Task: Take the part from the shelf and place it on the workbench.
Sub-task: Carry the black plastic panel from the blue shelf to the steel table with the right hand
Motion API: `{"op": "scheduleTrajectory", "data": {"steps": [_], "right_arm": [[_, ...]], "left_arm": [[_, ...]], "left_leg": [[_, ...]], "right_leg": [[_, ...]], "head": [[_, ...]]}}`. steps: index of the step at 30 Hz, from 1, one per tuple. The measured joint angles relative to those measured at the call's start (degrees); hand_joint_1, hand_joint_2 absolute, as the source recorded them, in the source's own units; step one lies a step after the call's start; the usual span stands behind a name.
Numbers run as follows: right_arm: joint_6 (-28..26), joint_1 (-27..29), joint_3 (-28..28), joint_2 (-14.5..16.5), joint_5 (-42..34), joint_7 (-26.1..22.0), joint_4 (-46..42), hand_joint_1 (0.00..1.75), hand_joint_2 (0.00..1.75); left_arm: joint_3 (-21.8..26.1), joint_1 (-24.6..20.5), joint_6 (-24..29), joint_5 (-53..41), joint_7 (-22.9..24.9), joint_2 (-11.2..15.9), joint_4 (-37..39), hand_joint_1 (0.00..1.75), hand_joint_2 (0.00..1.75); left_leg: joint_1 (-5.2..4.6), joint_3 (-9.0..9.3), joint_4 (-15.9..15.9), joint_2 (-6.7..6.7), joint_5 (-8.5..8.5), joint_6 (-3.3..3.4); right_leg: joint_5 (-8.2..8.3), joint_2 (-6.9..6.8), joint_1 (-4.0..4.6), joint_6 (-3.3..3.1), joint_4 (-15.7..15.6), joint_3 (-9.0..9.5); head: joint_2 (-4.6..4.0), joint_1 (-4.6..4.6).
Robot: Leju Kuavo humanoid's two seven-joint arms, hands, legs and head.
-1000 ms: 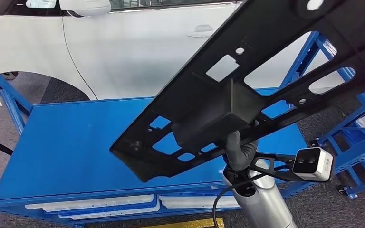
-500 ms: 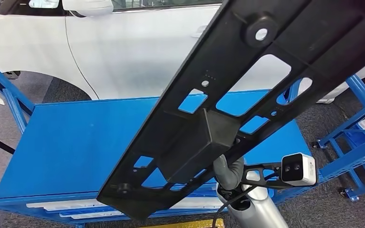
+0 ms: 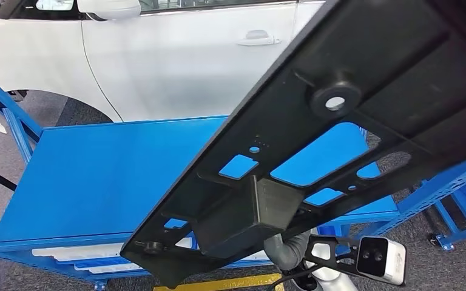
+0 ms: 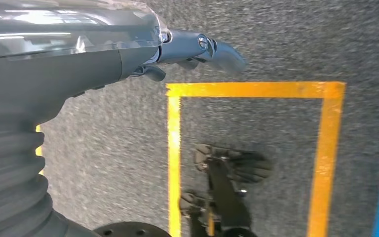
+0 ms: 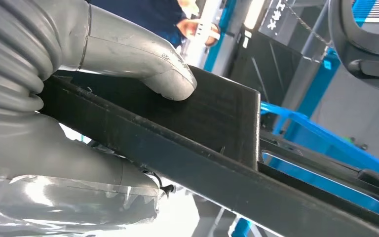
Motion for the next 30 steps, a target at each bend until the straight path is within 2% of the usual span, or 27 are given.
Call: {"op": "scheduleTrajectory", "data": {"steps": [1, 2, 3, 5, 6, 7, 8, 11, 12, 13, 15, 16, 17, 18, 20, 21, 22, 23, 24, 26, 27, 28, 30], "right_arm": [[-0.9, 0.0, 0.1, -0.2, 0.1, 0.0, -0.6, 1.75, 1.75], [-1.7, 0.0, 0.2, -0.4, 0.2, 0.0, -1.2, 1.75, 1.75], [-2.3, 0.0, 0.2, -0.6, 0.3, 0.0, -1.6, 1.75, 1.75], [-2.8, 0.0, 0.3, -1.0, 0.3, 0.0, -2.0, 1.75, 1.75], [-2.9, 0.0, 0.3, -1.3, 0.2, 0.0, -2.1, 1.75, 1.75], [-2.9, 0.0, 0.4, -1.5, 0.1, 0.0, -2.1, 1.75, 1.75], [-2.7, 0.0, 0.4, -1.8, -0.2, 0.0, -2.2, 1.75, 1.75], [-1.9, -0.5, 0.9, -2.4, -1.5, 0.0, -2.2, 1.75, 1.75], [-1.6, -0.8, 1.1, -2.6, -2.1, 0.0, -2.2, 1.75, 1.75], [-1.5, -1.1, 1.3, -2.8, -2.5, 0.0, -2.2, 1.75, 1.75], [-1.6, -1.5, 1.6, -3.2, -3.0, 0.0, -2.2, 1.75, 1.75], [-1.7, -1.6, 1.7, -3.4, -3.1, 0.0, -2.2, 1.75, 1.75], [-1.8, -1.8, 1.7, -3.7, -3.2, 0.0, -2.2, 1.75, 1.75], [-2.0, -2.0, 1.8, -4.1, -3.2, 0.0, -2.2, 1.75, 1.75], [-2.5, -2.3, 2.0, -4.9, -3.5, 0.0, -2.2, 1.75, 1.75], [-2.8, -2.3, 2.1, -5.3, -3.7, 0.0, -2.2, 1.75, 1.75], [-3.0, -2.3, 2.1, -5.7, -3.9, 0.0, -2.2, 1.75, 1.75], [-3.2, -2.3, 2.1, -6.1, -3.9, 0.0, -2.2, 1.75, 1.75], [-3.3, -2.3, 2.1, -6.4, -4.0, 0.0, -2.2, 1.75, 1.75], [-3.5, -2.5, 2.1, -6.9, -4.0, 0.0, -2.2, 1.75, 1.75], [-3.6, -2.6, 2.1, -7.1, -4.0, 0.0, -2.2, 1.75, 1.75], [-3.6, -2.7, 2.1, -7.2, -4.0, 0.0, -2.2, 1.75, 1.75], [-3.6, -2.8, 2.1, -7.4, -4.1, 0.0, -2.2, 1.75, 1.75]], "left_arm": [[-0.1, 0.0, 0.0, -0.4, 0.4, 0.1, 0.0, 0.0, 1.75], [-0.3, 0.0, 0.1, -0.8, 0.8, 0.3, 0.0, 0.0, 1.75], [-0.5, 0.0, 0.2, -1.1, 1.2, 0.3, 0.0, 0.0, 1.75], [-0.9, 0.0, 0.5, -1.5, 1.9, 0.5, 0.0, 0.0, 1.75], [-1.1, 0.0, 0.6, -1.6, 2.1, 0.5, 0.0, 0.0, 1.75], [-1.2, 0.0, 0.6, -1.7, 2.2, 0.5, 0.0, 0.0, 1.75], [-1.3, 0.0, 0.7, -1.8, 2.4, 0.5, 0.0, 0.0, 1.75], [-1.4, -0.3, 1.0, -1.8, 2.7, 0.6, 0.0, 0.0, 1.75], [-1.4, -0.4, 1.0, -1.8, 2.8, 0.7, 0.0, 0.0, 1.75], [-1.4, -0.5, 1.0, -1.7, 2.8, 0.8, 0.0, 0.0, 1.75], [-1.4, -0.5, 1.0, -1.7, 2.9, 0.8, 0.0, 0.0, 1.75], [-1.4, -0.5, 1.0, -1.7, 2.9, 0.8, 0.0, 0.0, 1.75], [-1.4, -0.5, 1.0, -1.7, 2.9, 0.8, 0.0, 0.0, 1.75], [-1.4, -0.6, 0.9, -1.7, 2.9, 0.7, 0.0, 0.0, 1.75], [-1.4, -0.6, 0.8, -1.8, 2.8, 0.5, 0.0, 0.0, 1.75], [-1.4, -0.6, 0.7, -2.0, 2.7, 0.4, 0.0, 0.0, 1.75], [-1.4, -0.5, 0.6, -2.2, 2.6, 0.4, 0.0, 0.0, 1.75], [-1.5, -0.5, 0.6, -2.4, 2.5, 0.3, 0.0, 0.0, 1.75], [-1.6, -0.5, 0.5, -2.5, 2.4, 0.2, 0.0, 0.0, 1.75], [-1.9, -0.5, 0.5, -2.7, 2.3, 0.1, 0.0, 0.0, 1.75], [-2.1, -0.6, 0.5, -2.8, 2.3, 0.1, 0.0, 0.0, 1.75], [-2.2, -0.6, 0.5, -2.8, 2.3, 0.1, 0.0, 0.0, 1.75], [-2.4, -0.5, 0.4, -2.8, 2.3, 0.1, 0.0, 0.0, 1.75]], "left_leg": [[0.12, -0.34, 0.5, 0.02, -0.64, -0.37], [0.24, -0.95, 2.0, 0.04, -2.1, -0.68], [0.34, -1.93, 4.7, 0.07, -4.34, -0.94], [0.37, -4.48, 12.4, 0.09, -9.26, -1.31], [0.38, -5.17, 15.4, 0.09, -10.64, -1.39], [0.38, -4.86, 16.5, 0.09, -10.88, -1.34], [0.36, -3.32, 15.2, 0.09, -10.06, -1.17], [-0.01, 5.16, 2.9, 0.08, -6.61, -0.05], [-0.25, 6.82, 0.1, 0.08, -6.11, 0.32], [-0.5, 7.48, -1.3, 0.09, -6.0, 0.62], [-0.65, 7.11, -1.9, 0.1, -5.21, 1.21], [-0.55, 6.99, -2.3, 0.2, -4.69, 1.57], [-0.42, 6.71, -2.7, 0.31, -4.03, 2.01], [-0.27, 6.3, -3.0, 0.42, -3.34, 2.36], [-0.33, 4.94, -2.9, 0.56, -2.29, 2.73], [-0.36, 4.19, -2.8, 0.58, -1.82, 2.71], [-0.37, 3.44, -2.6, 0.6, -1.41, 2.66], [-0.34, 2.7, -2.3, 0.62, -1.07, 2.56], [-0.29, 1.98, -1.9, 0.62, -0.82, 2.42], [-0.28, 0.67, -0.7, 0.59, -0.49, 2.0], [-0.35, 0.23, -0.2, 0.56, -0.35, 1.72], [-0.46, -0.09, 0.1, 0.54, -0.17, 1.41], [-0.51, -0.41, 0.3, 0.49, 0.34, 0.68]], "right_leg": [[0.36, -0.04, 0.01, -0.51, 0.0, -0.3], [0.77, -0.13, -0.03, -0.95, -0.2, -0.63], [1.2, -0.22, -0.07, -1.28, -0.2, -1.05], [2.01, -0.32, 0.1, -1.57, -0.2, -2.14], [2.43, -0.36, 0.22, -1.61, -0.2, -2.73], [2.84, -0.39, 0.34, -1.62, -0.1, -3.28], [3.21, -0.41, 0.45, -1.59, -0.1, -3.74], [4.2, -0.41, 0.65, -1.23, -0.2, -4.47], [4.53, -0.44, 0.64, -0.93, -0.2, -4.53], [4.89, -0.48, 0.58, -0.57, -0.3, -4.59], [5.55, -0.53, 0.52, 0.19, -0.6, -4.69], [5.28, -0.51, 0.49, 0.53, -0.4, -4.88], [4.07, -0.49, 0.49, 0.79, 0.5, -5.3], [1.94, -0.48, 0.48, 1.02, 2.6, -6.08], [-3.3, -0.47, 0.4, 1.37, 9.6, -8.34], [-4.82, -0.48, 0.38, 1.55, 12.9, -9.14], [-5.14, -0.49, 0.34, 1.7, 14.7, -9.19], [-4.34, -0.5, 0.29, 1.81, 14.3, -8.17], [-2.88, -0.52, 0.2, 1.87, 11.7, -6.02], [-1.13, -0.46, 0.17, 1.66, 4.1, -0.84], [-0.88, -0.37, 0.23, 1.35, 1.5, 0.75], [-1.06, -0.26, 0.32, 0.94, 0.3, 1.36], [-0.63, -0.17, 0.43, -0.02, 0.2, 0.89]], "head": [[0.0, 0.0], [0.0, 0.0], [0.0, 0.01], [0.0, 0.0], [0.0, 0.0], [0.0, 0.0], [0.0, 0.0], [0.0, 0.0], [0.0, 0.0], [0.0, 0.0], [0.0, 0.01], [0.0, 0.01], [0.0, 0.01], [0.0, 0.02], [0.0, 0.01], [0.0, 0.01], [0.0, 0.01], [0.0, 0.01], [0.0, 0.01], [0.0, 0.0], [0.0, 0.01], [0.0, 0.0], [0.0, 0.01]]}}
